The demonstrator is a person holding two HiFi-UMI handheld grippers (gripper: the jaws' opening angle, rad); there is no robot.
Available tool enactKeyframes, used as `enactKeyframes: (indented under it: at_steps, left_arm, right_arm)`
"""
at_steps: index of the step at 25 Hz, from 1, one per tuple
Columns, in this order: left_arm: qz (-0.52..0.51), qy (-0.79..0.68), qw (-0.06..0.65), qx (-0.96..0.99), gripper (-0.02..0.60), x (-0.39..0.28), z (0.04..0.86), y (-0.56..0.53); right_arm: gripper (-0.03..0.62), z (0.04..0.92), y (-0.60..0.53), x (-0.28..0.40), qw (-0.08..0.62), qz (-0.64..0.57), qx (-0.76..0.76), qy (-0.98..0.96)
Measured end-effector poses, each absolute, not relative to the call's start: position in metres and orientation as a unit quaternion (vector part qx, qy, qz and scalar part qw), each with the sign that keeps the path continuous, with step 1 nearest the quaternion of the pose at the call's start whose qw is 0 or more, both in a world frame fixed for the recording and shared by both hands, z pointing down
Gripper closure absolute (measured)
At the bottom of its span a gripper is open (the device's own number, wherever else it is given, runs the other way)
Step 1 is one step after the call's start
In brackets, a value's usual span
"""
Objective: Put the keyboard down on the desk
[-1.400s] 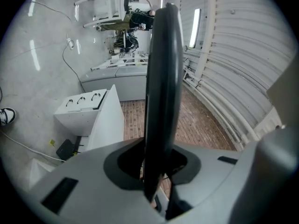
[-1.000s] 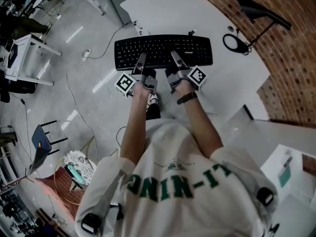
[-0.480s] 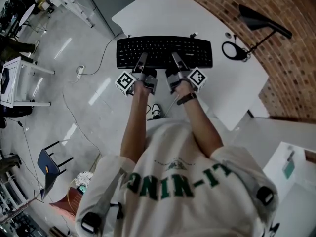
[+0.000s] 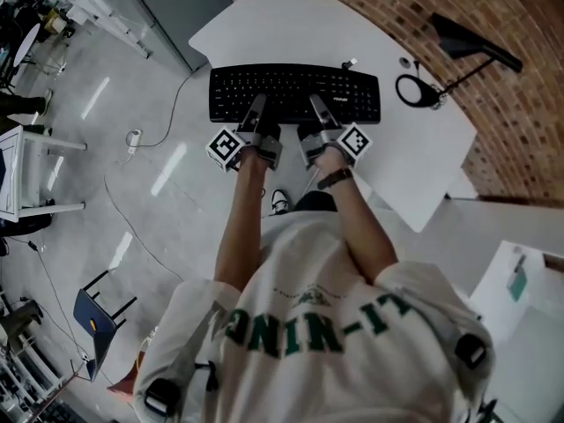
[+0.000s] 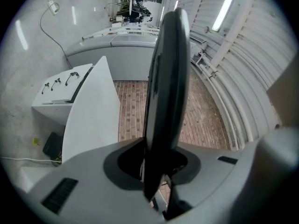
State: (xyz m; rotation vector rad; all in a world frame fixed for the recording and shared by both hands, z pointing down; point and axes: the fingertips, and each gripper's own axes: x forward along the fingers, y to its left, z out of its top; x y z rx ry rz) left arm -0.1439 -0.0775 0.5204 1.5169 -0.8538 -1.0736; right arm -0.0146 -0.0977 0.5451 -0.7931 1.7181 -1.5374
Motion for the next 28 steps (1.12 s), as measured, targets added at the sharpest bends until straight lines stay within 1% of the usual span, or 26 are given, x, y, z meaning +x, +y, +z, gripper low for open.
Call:
enactKeyframes:
  at_steps: [8,18,22,28]
  left_arm:
    - [-0.428,-0.334,0.543,0.64,0.498,-0.121,0.533,-0.102]
    - [-0.405,-0.345,0.56,0.635,0.492,-0.108,0.555,-0.182]
    - [-0.401,-0.36,0.565,0.625,0.492,-0.113,0.562,-0.215]
    - [-0.398,-0.367,0.556,0.631,0.494,-0.106,0.569,-0.254]
  right_arm:
    - [0.523,0.562,-0.112,0.007,0.356,-0.593,-0.343,0.636]
    - [0.523,0.581,-0.193,0.02,0.353,-0.607,-0.365,0.612]
    - [0.523,0.588,-0.228,0.017,0.329,-0.607,-0.367,0.623]
    - [0.52,0.592,-0.27,0.021,0.319,-0.603,-0.373,0.63]
